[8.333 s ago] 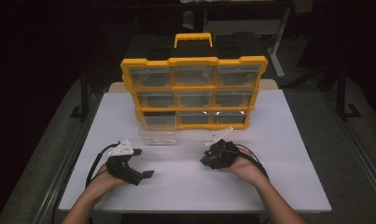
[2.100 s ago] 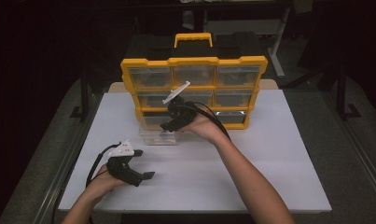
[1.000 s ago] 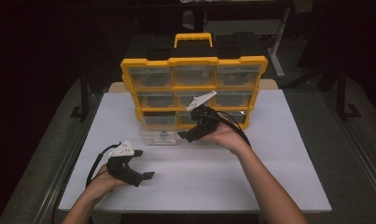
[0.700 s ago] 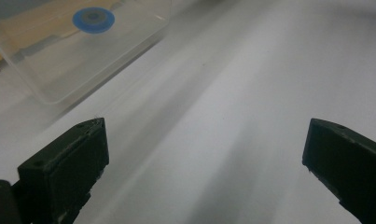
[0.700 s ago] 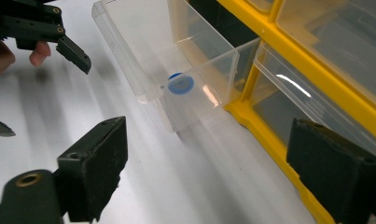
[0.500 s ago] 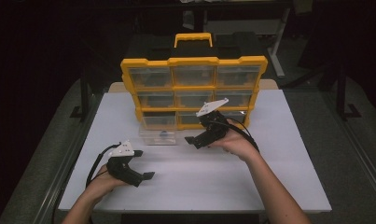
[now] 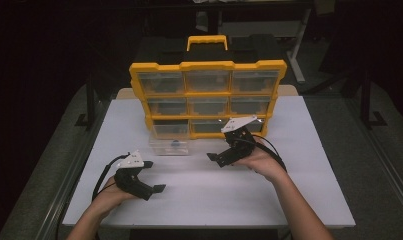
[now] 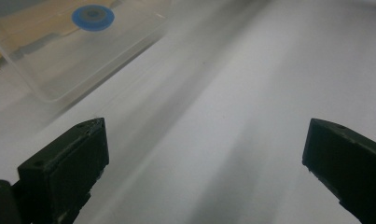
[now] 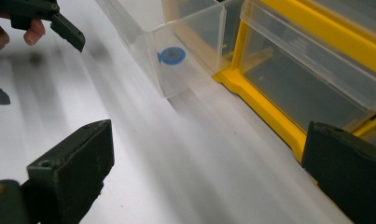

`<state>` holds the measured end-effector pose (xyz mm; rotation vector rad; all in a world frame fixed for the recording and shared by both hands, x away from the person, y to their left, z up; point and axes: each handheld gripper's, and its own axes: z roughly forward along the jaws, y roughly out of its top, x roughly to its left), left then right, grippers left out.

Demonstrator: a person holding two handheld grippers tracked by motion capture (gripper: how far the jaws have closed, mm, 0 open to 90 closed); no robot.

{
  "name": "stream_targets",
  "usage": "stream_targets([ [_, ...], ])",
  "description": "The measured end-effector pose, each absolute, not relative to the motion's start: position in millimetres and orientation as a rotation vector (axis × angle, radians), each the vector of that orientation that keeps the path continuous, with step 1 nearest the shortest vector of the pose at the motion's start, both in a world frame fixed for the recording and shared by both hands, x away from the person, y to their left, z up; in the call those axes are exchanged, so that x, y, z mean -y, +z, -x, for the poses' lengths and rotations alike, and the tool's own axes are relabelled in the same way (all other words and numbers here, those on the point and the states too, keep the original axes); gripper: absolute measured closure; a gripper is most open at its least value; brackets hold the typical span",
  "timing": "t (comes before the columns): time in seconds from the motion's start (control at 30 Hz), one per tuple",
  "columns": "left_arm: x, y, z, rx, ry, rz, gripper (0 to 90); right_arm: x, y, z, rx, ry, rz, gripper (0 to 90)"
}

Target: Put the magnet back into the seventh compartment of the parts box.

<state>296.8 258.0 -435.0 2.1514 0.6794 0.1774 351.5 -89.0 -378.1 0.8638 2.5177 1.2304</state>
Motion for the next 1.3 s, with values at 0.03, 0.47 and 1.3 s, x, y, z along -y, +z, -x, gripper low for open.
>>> stream_targets([
  [0.03,-258,-435,-297,-0.679,0.177,-2.151,0.3,91,-379,-350,-2.516,1.226,-0.868,1.7],
  [0.47,-259,-435,-296,-0.685,0.174,-2.147,0.2,111,-394,-335,-2.479,1.221,-0.886,1.7],
  [1.3,-259,-435,-295,-0.671,0.187,-2.148,0.2,154,-420,-303,-2.428,1.221,-0.974,1.7],
])
